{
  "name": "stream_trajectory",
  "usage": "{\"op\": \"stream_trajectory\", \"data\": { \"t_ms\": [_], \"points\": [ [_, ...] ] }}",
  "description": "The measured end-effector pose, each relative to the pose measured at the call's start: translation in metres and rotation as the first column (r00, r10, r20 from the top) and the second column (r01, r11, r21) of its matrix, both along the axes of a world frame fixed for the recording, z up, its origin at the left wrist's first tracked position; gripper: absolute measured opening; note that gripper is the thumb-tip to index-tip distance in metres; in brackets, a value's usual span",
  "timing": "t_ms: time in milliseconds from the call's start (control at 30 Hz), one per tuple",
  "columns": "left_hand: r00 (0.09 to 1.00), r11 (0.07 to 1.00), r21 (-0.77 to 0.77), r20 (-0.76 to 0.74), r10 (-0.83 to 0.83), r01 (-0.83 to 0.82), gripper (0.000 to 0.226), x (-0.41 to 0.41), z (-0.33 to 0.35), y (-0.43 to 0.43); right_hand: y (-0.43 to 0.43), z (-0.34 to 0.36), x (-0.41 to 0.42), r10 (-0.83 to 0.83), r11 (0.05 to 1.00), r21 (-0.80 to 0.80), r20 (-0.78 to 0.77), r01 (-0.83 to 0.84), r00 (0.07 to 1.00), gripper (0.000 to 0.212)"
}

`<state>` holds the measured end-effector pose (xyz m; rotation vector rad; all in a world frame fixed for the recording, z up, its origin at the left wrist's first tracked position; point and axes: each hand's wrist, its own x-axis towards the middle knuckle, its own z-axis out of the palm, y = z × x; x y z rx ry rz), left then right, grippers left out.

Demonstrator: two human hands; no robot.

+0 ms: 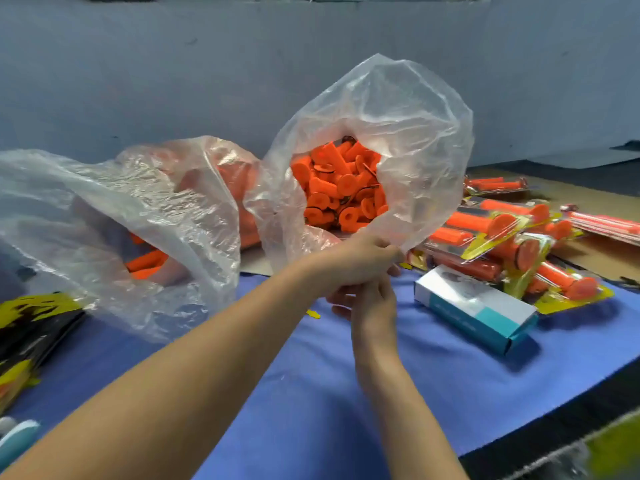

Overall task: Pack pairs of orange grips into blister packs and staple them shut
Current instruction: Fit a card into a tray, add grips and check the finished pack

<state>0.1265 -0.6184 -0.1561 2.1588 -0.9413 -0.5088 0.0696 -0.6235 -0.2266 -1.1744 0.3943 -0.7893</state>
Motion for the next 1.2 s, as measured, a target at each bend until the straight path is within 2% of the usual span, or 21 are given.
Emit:
{"op": "stream_trajectory", "data": {
  "t_ms": [67,167,267,333,433,633,733,800,867,933,1000,1033,1067,1133,1200],
  "points": [
    [0.996,0.999,0.049,0.085,0.005,-0.009,0.031,0.007,0.0,0.048,0.036,0.001,0.006,0.092,0.988,-0.121,-0.063,-0.099,0.994,0.021],
    [0.975,0.991,0.112,0.216,0.054,-0.08,0.035,0.024,-0.001,0.129,0.089,-0.003,0.017,0.255,0.922,-0.253,-0.178,-0.295,0.95,0.021],
    [0.975,0.983,0.117,0.185,0.12,-0.143,0.033,0.031,-0.009,0.202,0.138,-0.006,0.021,0.36,0.809,-0.372,-0.299,-0.455,0.884,0.033],
    [0.972,0.975,0.131,0.176,0.156,-0.18,0.034,0.033,-0.02,0.246,0.165,-0.009,0.024,0.415,0.736,-0.425,-0.333,-0.528,0.847,0.03],
    [0.969,0.964,0.152,0.152,0.195,-0.218,0.039,0.033,-0.038,0.293,0.197,-0.016,0.031,0.474,0.627,-0.472,-0.4,-0.62,0.785,0.022],
    [0.952,0.931,0.216,0.147,0.268,-0.295,0.038,0.029,-0.055,0.344,0.231,-0.036,0.043,0.493,0.409,-0.525,-0.562,-0.747,0.665,0.031],
    [0.938,0.921,0.207,0.186,0.293,-0.329,0.03,0.027,-0.048,0.36,0.238,-0.04,0.049,0.497,0.368,-0.535,-0.578,-0.76,0.647,0.028],
    [0.889,0.898,0.14,0.269,0.371,-0.417,0.026,0.03,-0.034,0.375,0.243,-0.039,0.054,0.517,0.359,-0.544,-0.561,-0.759,0.646,0.028],
    [0.747,0.824,0.06,0.463,0.477,-0.563,0.028,0.042,-0.015,0.397,0.247,-0.04,0.058,0.511,0.369,-0.55,-0.553,-0.749,0.658,0.026],
    [0.497,0.697,-0.033,0.677,0.543,-0.717,0.03,0.058,0.008,0.424,0.251,-0.042,0.061,0.503,0.38,-0.545,-0.556,-0.747,0.661,0.025],
    [0.285,0.573,-0.076,0.809,0.514,-0.816,0.03,0.073,0.03,0.454,0.255,-0.045,0.061,0.509,0.381,-0.53,-0.564,-0.758,0.651,0.025],
    [0.232,0.503,-0.04,0.854,0.465,-0.863,0.031,0.08,0.04,0.468,0.256,-0.046,0.061,0.514,0.383,-0.521,-0.567,-0.763,0.644,0.025],
    [0.218,0.422,0.024,0.882,0.419,-0.906,0.032,0.086,0.049,0.482,0.257,-0.047,0.061,0.517,0.387,-0.512,-0.568,-0.767,0.641,0.025],
    [0.263,0.277,0.163,0.887,0.379,-0.947,0.035,0.093,0.06,0.507,0.258,-0.046,0.061,0.523,0.402,-0.496,-0.566,-0.77,0.637,0.025],
    [0.332,0.195,0.276,0.864,0.379,-0.941,0.034,0.095,0.065,0.525,0.258,-0.044,0.06,0.53,0.411,-0.491,-0.557,-0.768,0.639,0.025]
  ]
}}
